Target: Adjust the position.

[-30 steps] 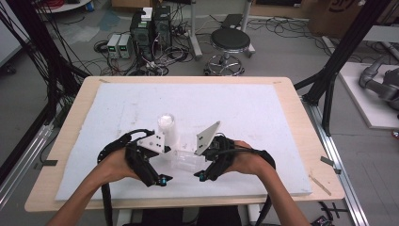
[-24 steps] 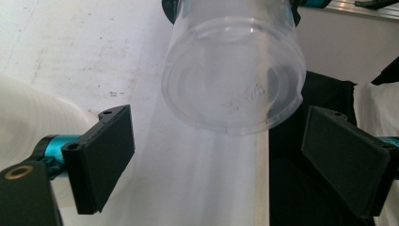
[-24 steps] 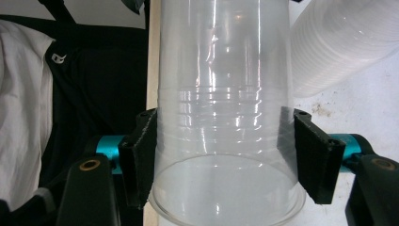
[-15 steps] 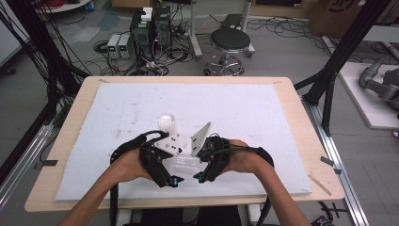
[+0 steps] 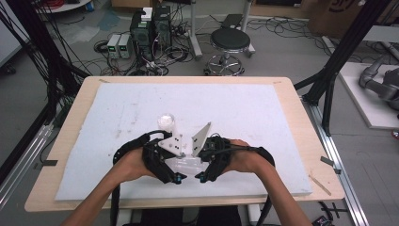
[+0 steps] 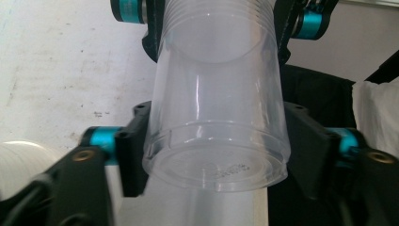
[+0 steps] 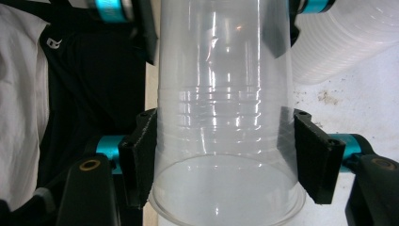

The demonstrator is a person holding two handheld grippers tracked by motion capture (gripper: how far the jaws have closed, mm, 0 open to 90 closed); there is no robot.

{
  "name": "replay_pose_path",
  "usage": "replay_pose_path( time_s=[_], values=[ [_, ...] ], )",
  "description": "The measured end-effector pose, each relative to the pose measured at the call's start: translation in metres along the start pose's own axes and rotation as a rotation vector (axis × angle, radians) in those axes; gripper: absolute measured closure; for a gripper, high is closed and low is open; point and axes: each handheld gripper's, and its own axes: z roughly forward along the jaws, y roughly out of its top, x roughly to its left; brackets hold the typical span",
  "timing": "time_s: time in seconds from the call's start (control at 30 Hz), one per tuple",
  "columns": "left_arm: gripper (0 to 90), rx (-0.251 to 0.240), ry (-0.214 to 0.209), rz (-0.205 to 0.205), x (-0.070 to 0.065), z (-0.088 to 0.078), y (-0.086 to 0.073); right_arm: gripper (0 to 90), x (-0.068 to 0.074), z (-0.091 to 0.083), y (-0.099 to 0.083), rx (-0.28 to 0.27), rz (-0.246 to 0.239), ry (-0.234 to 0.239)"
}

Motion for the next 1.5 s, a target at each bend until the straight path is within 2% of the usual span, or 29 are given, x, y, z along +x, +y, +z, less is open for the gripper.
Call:
replay_pose_path(
  time_s=[0.1, 0.23, 0.3, 0.37, 0.43, 0.47, 0.63, 0.67, 0.7, 0.77, 0.8, 0.83, 0.87, 0.9, 0.93, 1.0, 1.03, 1.07, 1.1, 1.13, 1.17, 1.2, 1.23, 1.27, 1.3, 1.4, 1.43, 1.5],
  values=[
    [41.0, -0.011, 0.008, 0.004, 0.001, -0.001, -0.001, 32.9, 0.000, 0.001, 0.000, 0.002, -0.001, 0.007],
    [41.4, -0.015, 0.015, 0.005, 0.001, -0.001, -0.001, 32.9, 0.000, 0.000, -0.001, -0.004, 0.000, 0.003],
    [41.4, -0.012, 0.013, 0.016, 0.001, -0.001, -0.001, 27.5, 0.000, 0.001, -0.002, -0.012, -0.004, 0.007],
    [41.4, -0.017, 0.013, 0.014, 0.000, -0.001, -0.001, 13.8, -0.001, 0.003, -0.004, -0.031, 0.005, 0.004],
    [41.4, -0.016, 0.013, 0.016, 0.000, -0.001, -0.001, 13.5, -0.001, 0.003, -0.005, -0.035, 0.005, -0.004],
    [41.4, -0.011, 0.014, 0.015, 0.000, -0.001, -0.002, 13.5, -0.003, 0.003, -0.007, -0.057, -0.002, -0.025],
    [41.4, -0.027, 0.018, 0.004, 0.000, 0.000, -0.005, 13.5, -0.002, 0.001, -0.010, -0.092, 0.006, -0.020],
    [41.4, -0.056, 0.025, -0.003, 0.001, 0.000, -0.010, 13.5, -0.001, -0.003, -0.012, -0.137, 0.004, -0.025],
    [41.4, -0.056, 0.025, -0.003, 0.001, 0.000, -0.010, 13.5, -0.001, -0.003, -0.012, -0.137, 0.004, -0.025],
    [41.4, -0.110, 0.032, -0.022, 0.001, 0.001, -0.018, 13.5, 0.000, -0.008, -0.015, -0.198, 0.006, -0.037],
    [41.4, -0.153, 0.038, -0.020, 0.001, 0.001, -0.027, 13.5, 0.001, -0.012, -0.019, -0.264, 0.007, -0.054],
    [41.4, -0.153, 0.038, -0.020, 0.001, 0.001, -0.027, 13.5, 0.001, -0.015, -0.021, -0.295, 0.009, -0.063],
    [41.4, -0.186, 0.045, -0.029, 0.000, 0.002, -0.032, 13.5, 0.002, -0.017, -0.024, -0.328, 0.015, -0.072],
    [41.4, -0.197, 0.051, -0.029, 0.001, 0.000, -0.036, 13.5, 0.002, -0.017, -0.024, -0.328, 0.015, -0.072],
    [41.4, -0.242, 0.064, -0.047, 0.000, 0.000, -0.045, 13.5, 0.004, -0.021, -0.029, -0.397, 0.019, -0.084],
    [41.4, -0.283, 0.065, -0.049, 0.000, -0.002, -0.053, 13.5, 0.005, -0.025, -0.034, -0.456, 0.037, -0.105],
    [41.4, -0.283, 0.065, -0.049, 0.000, -0.002, -0.053, 13.5, 0.005, -0.025, -0.034, -0.456, 0.037, -0.105],
    [41.4, -0.300, 0.063, -0.045, 0.000, -0.003, -0.057, 13.5, 0.006, -0.027, -0.040, -0.513, 0.045, -0.113],
    [41.4, -0.326, 0.063, -0.047, 0.000, -0.004, -0.060, 13.5, 0.006, -0.027, -0.040, -0.513, 0.045, -0.113],
    [41.4, -0.347, 0.065, -0.046, 0.000, -0.005, -0.063, 13.5, 0.007, -0.028, -0.045, -0.566, 0.060, -0.119],
    [41.4, -0.369, 0.061, -0.048, 0.000, -0.006, -0.066, 13.5, 0.007, -0.028, -0.045, -0.566, 0.060, -0.119],
    [41.4, -0.413, 0.058, -0.051, 0.000, -0.007, -0.071, 13.5, 0.008, -0.029, -0.049, -0.604, 0.069, -0.116],
    [41.5, -0.413, 0.058, -0.051, 0.000, -0.007, -0.071, 13.5, 0.008, -0.028, -0.051, -0.614, 0.074, -0.115],
    [41.4, -0.456, 0.050, -0.058, 0.000, -0.007, -0.075, 13.5, 0.008, -0.028, -0.052, -0.620, 0.074, -0.115],
    [41.5, -0.456, 0.050, -0.058, 0.000, -0.007, -0.075, 13.5, 0.009, -0.027, -0.054, -0.625, 0.078, -0.116],
    [41.5, -0.530, 0.030, -0.077, 0.002, -0.008, -0.081, 13.5, 0.010, -0.025, -0.059, -0.655, 0.086, -0.113],
    [41.5, -0.530, 0.030, -0.077, 0.002, -0.008, -0.081, 13.5, 0.010, -0.025, -0.059, -0.655, 0.086, -0.113],
    [41.5, -0.592, 0.026, -0.082, 0.002, -0.009, -0.084, 13.5, 0.010, -0.022, -0.064, -0.688, 0.100, -0.105]
  ],
)
